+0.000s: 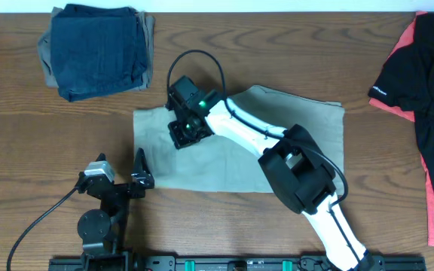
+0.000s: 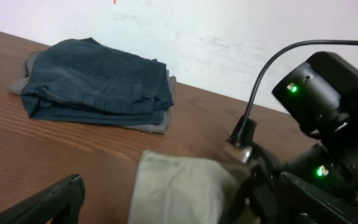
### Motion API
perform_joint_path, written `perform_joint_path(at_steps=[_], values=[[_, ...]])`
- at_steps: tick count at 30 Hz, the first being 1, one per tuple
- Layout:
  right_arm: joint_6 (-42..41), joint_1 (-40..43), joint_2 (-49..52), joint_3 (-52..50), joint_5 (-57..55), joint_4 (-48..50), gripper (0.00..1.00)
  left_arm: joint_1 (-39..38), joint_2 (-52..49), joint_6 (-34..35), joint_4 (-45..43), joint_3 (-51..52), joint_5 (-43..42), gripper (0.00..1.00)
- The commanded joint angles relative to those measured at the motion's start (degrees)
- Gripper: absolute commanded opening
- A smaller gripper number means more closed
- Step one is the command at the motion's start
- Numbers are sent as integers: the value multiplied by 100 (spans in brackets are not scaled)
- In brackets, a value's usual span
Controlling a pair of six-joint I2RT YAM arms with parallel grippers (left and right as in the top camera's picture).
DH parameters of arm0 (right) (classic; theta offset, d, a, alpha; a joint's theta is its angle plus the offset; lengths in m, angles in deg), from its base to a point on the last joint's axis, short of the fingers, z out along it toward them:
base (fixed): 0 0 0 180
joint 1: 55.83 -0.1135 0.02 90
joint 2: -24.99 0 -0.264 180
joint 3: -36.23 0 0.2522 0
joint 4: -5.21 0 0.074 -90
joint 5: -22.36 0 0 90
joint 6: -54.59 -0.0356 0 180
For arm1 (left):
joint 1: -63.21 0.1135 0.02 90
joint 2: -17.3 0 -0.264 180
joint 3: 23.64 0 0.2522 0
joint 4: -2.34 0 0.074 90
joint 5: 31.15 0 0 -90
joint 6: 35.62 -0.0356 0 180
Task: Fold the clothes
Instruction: 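Pull the right gripper back right, spreading the trousers flat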
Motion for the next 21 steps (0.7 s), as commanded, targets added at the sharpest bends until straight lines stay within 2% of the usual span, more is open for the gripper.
perform_joint_path(at_steps=[1, 8, 12, 18, 20, 21], values=[[-61, -352, 269, -26, 328, -118, 1, 28, 13, -35, 190, 98, -101, 98], [-181, -291, -9, 76, 229, -127, 1, 28, 13, -35, 190, 98, -101, 98], [-186, -59, -426, 111, -431, -282, 5, 28, 13, -35, 190, 98, -101, 98], [-179, 538, -1300, 111, -1340, -951, 16, 28, 13, -35, 190, 98, -101, 98], [-179, 796, -1611, 111, -1635, -1318, 24, 28, 13, -35, 190, 98, -101, 98], [-175, 929, -1759, 111, -1805, -1537, 33, 28, 13, -35, 190, 98, -101, 98]])
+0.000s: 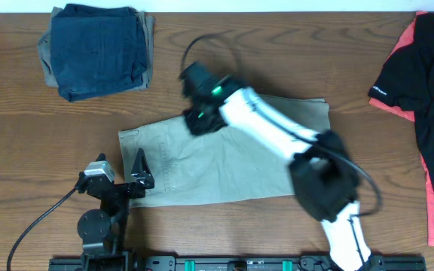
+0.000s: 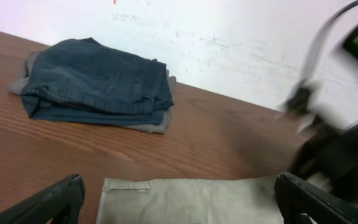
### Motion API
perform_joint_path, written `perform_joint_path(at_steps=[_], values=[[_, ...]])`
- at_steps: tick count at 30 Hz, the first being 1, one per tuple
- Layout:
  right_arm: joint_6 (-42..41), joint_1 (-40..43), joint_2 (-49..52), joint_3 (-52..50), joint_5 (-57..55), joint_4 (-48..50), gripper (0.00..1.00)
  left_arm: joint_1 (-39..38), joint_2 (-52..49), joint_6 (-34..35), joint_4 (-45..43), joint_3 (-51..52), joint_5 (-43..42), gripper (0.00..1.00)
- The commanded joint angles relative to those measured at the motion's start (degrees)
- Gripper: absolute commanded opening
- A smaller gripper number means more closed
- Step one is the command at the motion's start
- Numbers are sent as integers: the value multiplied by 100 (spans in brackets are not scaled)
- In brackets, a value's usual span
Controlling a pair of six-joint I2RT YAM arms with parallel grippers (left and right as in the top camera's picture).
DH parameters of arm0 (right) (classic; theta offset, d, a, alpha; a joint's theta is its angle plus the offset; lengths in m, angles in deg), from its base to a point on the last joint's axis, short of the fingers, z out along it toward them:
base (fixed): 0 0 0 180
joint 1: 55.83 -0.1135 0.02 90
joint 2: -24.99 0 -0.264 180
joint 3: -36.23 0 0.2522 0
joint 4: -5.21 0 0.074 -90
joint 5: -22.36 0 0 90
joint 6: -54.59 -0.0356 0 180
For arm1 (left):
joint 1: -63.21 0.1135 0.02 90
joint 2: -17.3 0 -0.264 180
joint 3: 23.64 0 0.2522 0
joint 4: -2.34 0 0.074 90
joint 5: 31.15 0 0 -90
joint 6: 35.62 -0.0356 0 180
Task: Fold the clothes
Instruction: 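Pull the right gripper back right, spreading the trousers flat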
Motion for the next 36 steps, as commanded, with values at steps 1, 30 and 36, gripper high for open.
perform_joint_path(at_steps=[1, 30, 36], values=[[15, 437, -660, 109, -883, -470, 34, 28, 13, -35, 190, 98, -103, 98], [-356, 3410, -922, -3436, -1655, -243, 1, 28, 13, -35, 190, 98, -103, 98], [-570, 3571, -922, -4127, -1620, 46, 1, 28, 13, -35, 190, 98, -103, 98]])
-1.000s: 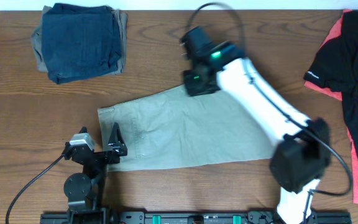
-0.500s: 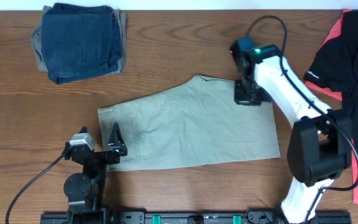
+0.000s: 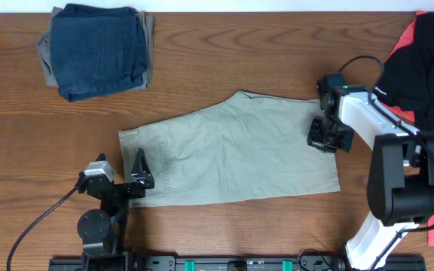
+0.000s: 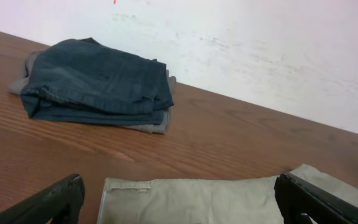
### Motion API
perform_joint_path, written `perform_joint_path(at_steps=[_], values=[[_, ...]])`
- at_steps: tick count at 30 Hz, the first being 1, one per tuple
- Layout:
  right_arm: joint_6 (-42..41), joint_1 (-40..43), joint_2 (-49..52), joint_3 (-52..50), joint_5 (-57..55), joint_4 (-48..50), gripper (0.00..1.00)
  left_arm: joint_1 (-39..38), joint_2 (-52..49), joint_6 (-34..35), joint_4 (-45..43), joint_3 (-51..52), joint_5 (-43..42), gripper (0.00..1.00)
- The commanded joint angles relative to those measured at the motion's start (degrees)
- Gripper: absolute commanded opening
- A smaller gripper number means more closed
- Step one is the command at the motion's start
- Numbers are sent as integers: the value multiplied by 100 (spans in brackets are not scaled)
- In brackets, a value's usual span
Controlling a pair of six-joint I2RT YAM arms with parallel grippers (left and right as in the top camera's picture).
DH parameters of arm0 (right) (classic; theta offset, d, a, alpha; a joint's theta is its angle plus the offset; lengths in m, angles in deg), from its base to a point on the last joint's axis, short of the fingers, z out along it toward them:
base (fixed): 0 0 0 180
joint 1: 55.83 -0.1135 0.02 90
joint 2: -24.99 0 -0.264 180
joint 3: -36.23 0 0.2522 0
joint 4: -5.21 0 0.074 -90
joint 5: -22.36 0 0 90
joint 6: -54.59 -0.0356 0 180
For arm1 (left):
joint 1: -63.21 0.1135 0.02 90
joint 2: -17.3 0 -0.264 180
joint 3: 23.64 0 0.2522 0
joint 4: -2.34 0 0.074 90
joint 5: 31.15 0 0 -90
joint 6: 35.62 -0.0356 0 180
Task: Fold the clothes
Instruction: 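Pull the right gripper back right, spreading the trousers flat, then release the trousers and retract the right gripper to the right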
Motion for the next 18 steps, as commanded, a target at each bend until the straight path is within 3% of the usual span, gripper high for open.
perform_joint_path(at_steps=[1, 10, 18], values=[[-345, 162, 321, -575, 101, -28, 1, 28, 13, -35, 190, 98, -101, 98], [-739, 273, 90, -636, -17, -337, 1, 28, 13, -35, 190, 98, -101, 98], [-1565, 273, -850, -636, -994, -964, 1, 28, 13, -35, 190, 98, -101, 98]])
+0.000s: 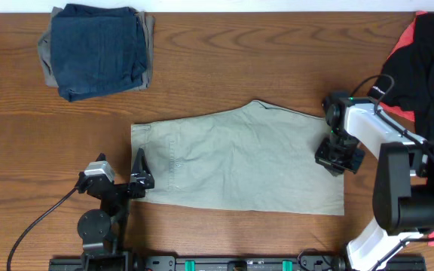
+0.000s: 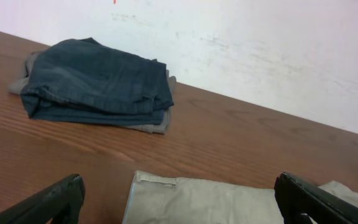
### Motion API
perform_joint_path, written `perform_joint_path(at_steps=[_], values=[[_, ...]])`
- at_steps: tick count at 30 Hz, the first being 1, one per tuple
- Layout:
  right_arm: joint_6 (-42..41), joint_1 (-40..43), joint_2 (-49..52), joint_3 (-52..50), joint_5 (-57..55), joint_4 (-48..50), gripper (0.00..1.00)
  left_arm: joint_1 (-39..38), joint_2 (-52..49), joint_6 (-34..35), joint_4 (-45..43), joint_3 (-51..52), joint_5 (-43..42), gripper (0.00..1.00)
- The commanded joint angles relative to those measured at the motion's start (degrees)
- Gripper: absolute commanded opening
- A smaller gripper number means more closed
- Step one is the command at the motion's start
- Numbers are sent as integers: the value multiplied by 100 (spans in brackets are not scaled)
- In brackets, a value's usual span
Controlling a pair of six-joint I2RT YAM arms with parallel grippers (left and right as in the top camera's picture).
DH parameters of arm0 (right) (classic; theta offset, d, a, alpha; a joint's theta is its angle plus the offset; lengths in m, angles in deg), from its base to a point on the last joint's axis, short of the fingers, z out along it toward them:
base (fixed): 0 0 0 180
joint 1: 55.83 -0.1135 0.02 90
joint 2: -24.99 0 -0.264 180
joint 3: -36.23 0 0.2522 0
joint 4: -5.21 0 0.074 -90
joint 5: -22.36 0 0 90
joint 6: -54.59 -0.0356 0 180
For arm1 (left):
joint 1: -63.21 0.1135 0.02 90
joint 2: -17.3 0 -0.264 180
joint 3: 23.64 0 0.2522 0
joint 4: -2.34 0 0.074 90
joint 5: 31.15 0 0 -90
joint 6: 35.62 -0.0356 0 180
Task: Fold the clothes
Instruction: 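Release the trousers and retract the right gripper to the right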
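The khaki shorts (image 1: pixel 236 158) lie spread flat on the middle of the wooden table (image 1: pixel 277 60), waistband to the left. My right gripper (image 1: pixel 339 156) sits at their right hem and looks shut on the cloth edge. At the front left my left gripper (image 1: pixel 119 164) rests on the table, just in front of the waistband corner. In the left wrist view the left gripper (image 2: pixel 179 190) is wide open, its black fingertips (image 2: pixel 64 194) far apart. The shorts' waistband corner (image 2: pixel 197 199) lies between them, untouched.
A folded stack of dark blue jeans (image 1: pixel 96 49) on a grey garment lies at the back left, also in the left wrist view as a pile (image 2: pixel 98 81) before a white wall. A black and red garment (image 1: pixel 428 90) lies at the right edge.
My right gripper moved nearer and slightly right along the shorts' right side. The shorts shifted right with it and now lie straighter. The left arm has not moved.
First my right gripper was on the left part of the khaki shorts near my left gripper. Then it was at their back left, the shorts lying further left. Later it stood at their right edge, and now the shorts lie flatter and shifted right.
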Motion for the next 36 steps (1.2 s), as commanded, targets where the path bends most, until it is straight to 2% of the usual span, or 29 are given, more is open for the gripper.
perform_joint_path(at_steps=[1, 5, 7, 8, 9, 11, 12, 15, 21, 26, 36], values=[[-476, 127, -643, -22, -603, -101, 1, 28, 13, -35, 188, 98, -101, 98], [-472, 181, -1338, -22, -636, -111, 1, 28, 13, -35, 188, 98, -101, 98], [-334, 229, -1683, -22, -737, -109, 6, 28, 13, -35, 188, 98, -101, 98], [-177, 247, -1808, -22, -732, -90, 13, 28, 13, -35, 188, 98, -101, 98], [-26, 275, -1947, -22, -730, -85, 25, 28, 13, -35, 188, 98, -101, 98], [197, 286, -2142, -22, -730, -87, 73, 28, 13, -35, 188, 98, -101, 98], [315, 291, -2216, -22, -732, -83, 86, 28, 13, -35, 188, 98, -101, 98], [553, 420, -2326, -22, -734, 68, 99, 28, 13, -35, 188, 98, -101, 98], [1121, 1325, -2321, -22, -188, 901, 99, 28, 13, -35, 188, 98, -101, 98], [1115, 2017, -2321, -22, -127, 1340, 99, 28, 13, -35, 188, 98, -101, 98], [1117, 2293, -2321, -22, -127, 1327, 99, 28, 13, -35, 188, 98, -101, 98]])
